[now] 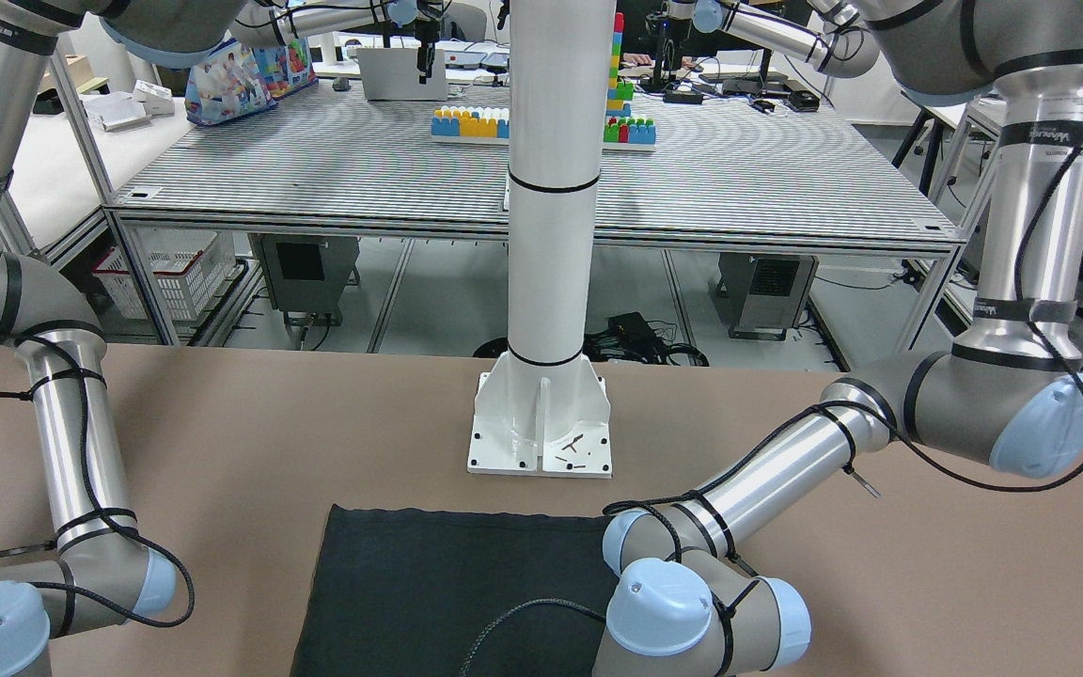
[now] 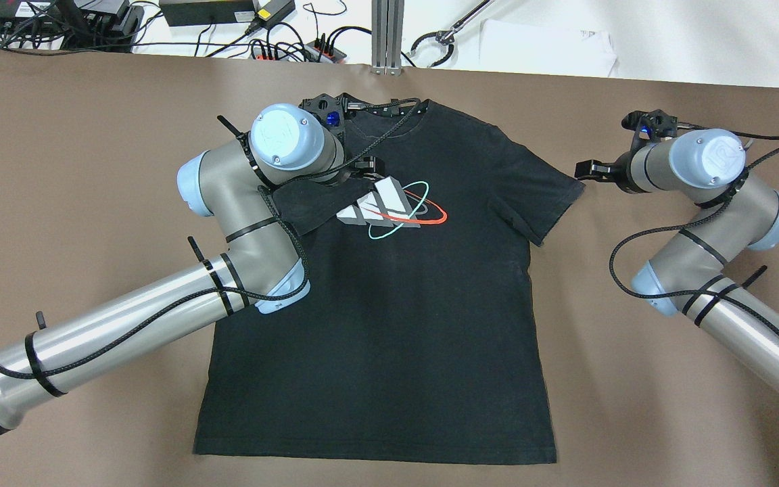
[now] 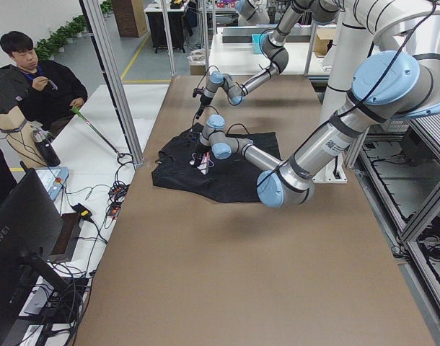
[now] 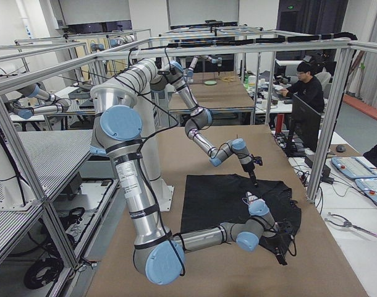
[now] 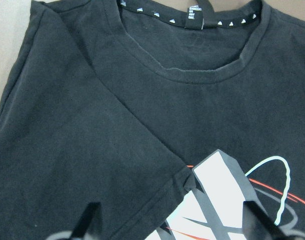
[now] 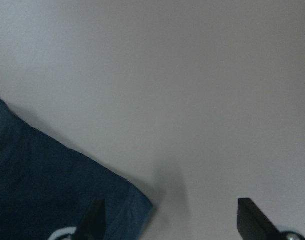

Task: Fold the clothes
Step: 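Grasp the other sleeve with the right gripper and fold it over the chest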

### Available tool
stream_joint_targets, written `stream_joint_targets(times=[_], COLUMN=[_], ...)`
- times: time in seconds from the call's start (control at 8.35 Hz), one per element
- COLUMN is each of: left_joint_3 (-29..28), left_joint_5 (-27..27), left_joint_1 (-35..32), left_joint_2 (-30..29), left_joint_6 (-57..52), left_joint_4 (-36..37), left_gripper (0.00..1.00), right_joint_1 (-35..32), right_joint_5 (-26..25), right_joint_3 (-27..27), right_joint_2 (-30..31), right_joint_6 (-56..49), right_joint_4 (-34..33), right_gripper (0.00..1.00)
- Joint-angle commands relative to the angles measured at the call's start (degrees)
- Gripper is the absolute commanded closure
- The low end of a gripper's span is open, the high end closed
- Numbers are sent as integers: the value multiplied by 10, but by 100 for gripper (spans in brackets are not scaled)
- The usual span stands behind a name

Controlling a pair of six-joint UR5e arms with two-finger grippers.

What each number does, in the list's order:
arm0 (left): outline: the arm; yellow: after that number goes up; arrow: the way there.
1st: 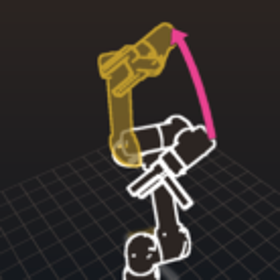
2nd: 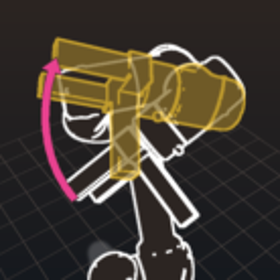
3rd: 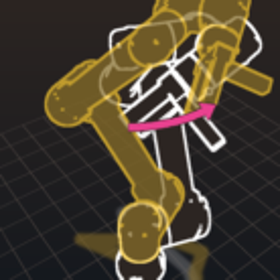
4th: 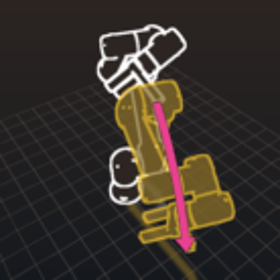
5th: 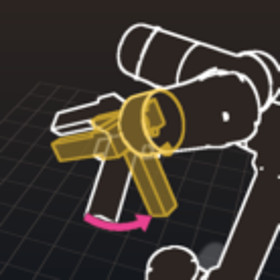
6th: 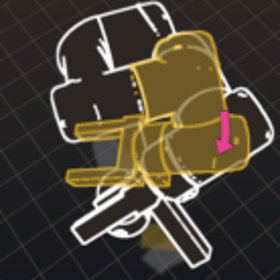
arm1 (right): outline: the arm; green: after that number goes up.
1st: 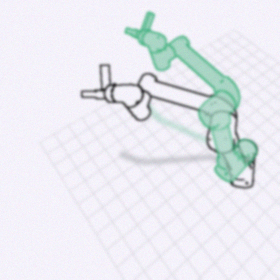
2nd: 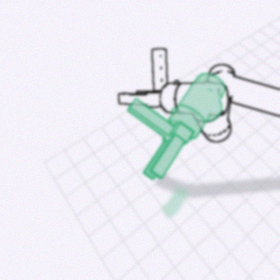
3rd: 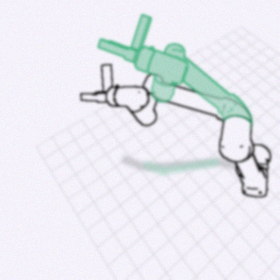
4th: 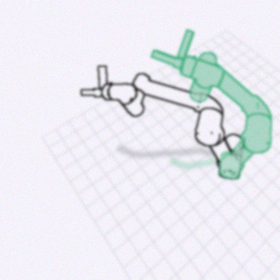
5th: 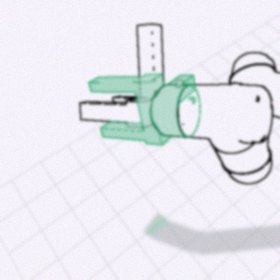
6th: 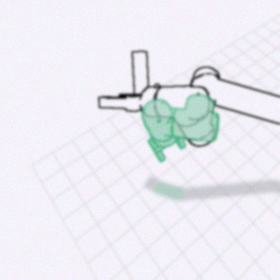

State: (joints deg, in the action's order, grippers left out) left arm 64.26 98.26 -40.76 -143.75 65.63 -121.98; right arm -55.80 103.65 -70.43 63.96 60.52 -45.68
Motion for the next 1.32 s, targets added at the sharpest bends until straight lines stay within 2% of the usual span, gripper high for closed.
stream_joint_targets(times=[0.0, 0.36, 0.6, 0.72, 0.84, 0.96, 1.08, 1.2], left_joint_3=[1, -1, -3, -3, -3, -3, -3, -3], left_joint_5=[-1, -2, -2, -2, -2, -2, -2, -2], left_joint_1=[2, 2, 2, 2, 2, 2, 2, 2], left_joint_2=[1, 5, 6, 8, 9, 9, 8, 8], left_joint_6=[-1, -2, -3, -3, -3, -3, -3, -4], left_joint_4=[0, -1, -1, -1, -1, -1, -1, -1], left_gripper=[0, 0, 0, 0, 0, 0, 0, 0], right_joint_1=[24, 30, 30, 30, 29, 29, 29, 29], right_joint_5=[-1, -4, -5, -5, -5, -5, -5, -5], right_joint_3=[29, 55, 55, 55, 54, 51, 50, 40], right_joint_2=[-18, -17, -17, -17, -20, -24, -25, -29], right_joint_6=[18, 18, 19, 21, 24, 26, 39, 62], right_joint_4=[26, 68, 69, 69, 69, 69, 70, 69], right_gripper=[8, 36, 41, 51, 67, 90, 100, 100])
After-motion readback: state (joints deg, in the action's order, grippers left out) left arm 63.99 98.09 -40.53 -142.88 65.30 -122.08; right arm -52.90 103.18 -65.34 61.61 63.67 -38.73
